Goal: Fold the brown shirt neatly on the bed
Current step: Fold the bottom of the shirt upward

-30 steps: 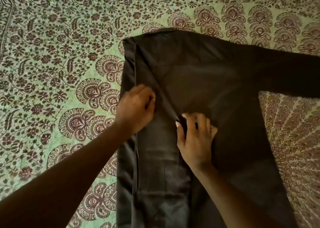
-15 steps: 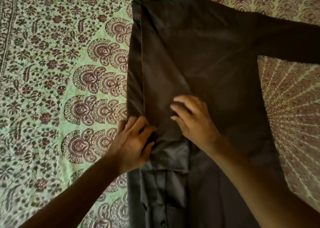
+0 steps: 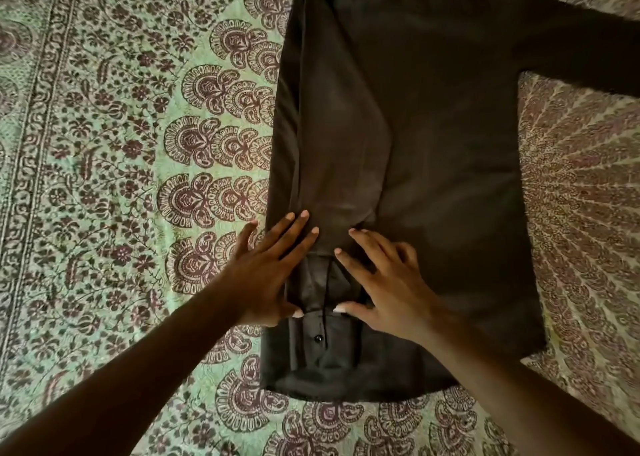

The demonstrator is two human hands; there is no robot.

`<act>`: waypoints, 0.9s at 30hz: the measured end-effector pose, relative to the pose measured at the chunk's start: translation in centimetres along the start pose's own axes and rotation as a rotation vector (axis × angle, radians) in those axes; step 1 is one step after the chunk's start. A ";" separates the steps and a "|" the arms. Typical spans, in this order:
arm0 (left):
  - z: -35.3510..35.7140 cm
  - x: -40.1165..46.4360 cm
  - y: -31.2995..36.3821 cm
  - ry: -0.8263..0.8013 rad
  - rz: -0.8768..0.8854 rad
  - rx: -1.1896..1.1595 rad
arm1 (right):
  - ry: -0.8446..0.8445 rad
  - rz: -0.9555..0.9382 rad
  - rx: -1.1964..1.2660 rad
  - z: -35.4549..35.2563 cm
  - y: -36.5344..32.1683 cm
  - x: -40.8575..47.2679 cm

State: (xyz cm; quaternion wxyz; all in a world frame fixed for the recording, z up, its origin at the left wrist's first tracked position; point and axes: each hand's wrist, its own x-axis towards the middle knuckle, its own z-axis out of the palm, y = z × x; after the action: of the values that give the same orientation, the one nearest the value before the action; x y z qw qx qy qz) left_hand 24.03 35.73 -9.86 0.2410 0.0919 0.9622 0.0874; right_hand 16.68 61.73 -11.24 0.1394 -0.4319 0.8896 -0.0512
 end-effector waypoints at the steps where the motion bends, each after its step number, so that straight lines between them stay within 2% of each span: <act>1: 0.0 0.1 0.1 -0.006 -0.007 0.001 | -0.020 0.004 0.002 0.3 -0.2 -0.5; 4: 0.1 0.3 0.1 -0.011 -0.013 -0.007 | -0.033 -0.012 -0.001 1.1 -0.5 -1.7; 10: 1.4 -0.8 1.1 0.099 0.039 0.049 | 0.007 -0.013 -0.016 2.2 -0.7 -2.0; 13: 1.9 -1.1 1.1 0.077 0.055 0.053 | 0.004 -0.020 -0.035 2.3 -0.7 -2.1; 20: 0.5 -1.3 1.8 -0.015 0.016 0.020 | -0.117 -0.033 -0.053 0.7 -1.0 -1.9; 23: -0.5 -1.5 2.2 0.075 -0.005 -0.056 | -0.027 0.013 0.044 -0.1 -1.0 -1.7; 27: -1.4 -0.9 3.5 0.268 -0.039 -0.248 | 0.224 0.133 0.234 -0.3 0.3 -1.9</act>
State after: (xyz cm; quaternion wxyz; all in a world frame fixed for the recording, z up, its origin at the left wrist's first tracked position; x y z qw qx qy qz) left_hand 24.63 38.78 -7.48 0.1218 0.0305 0.9691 0.2122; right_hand 17.45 63.41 -10.65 0.0920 -0.3446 0.9141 -0.1929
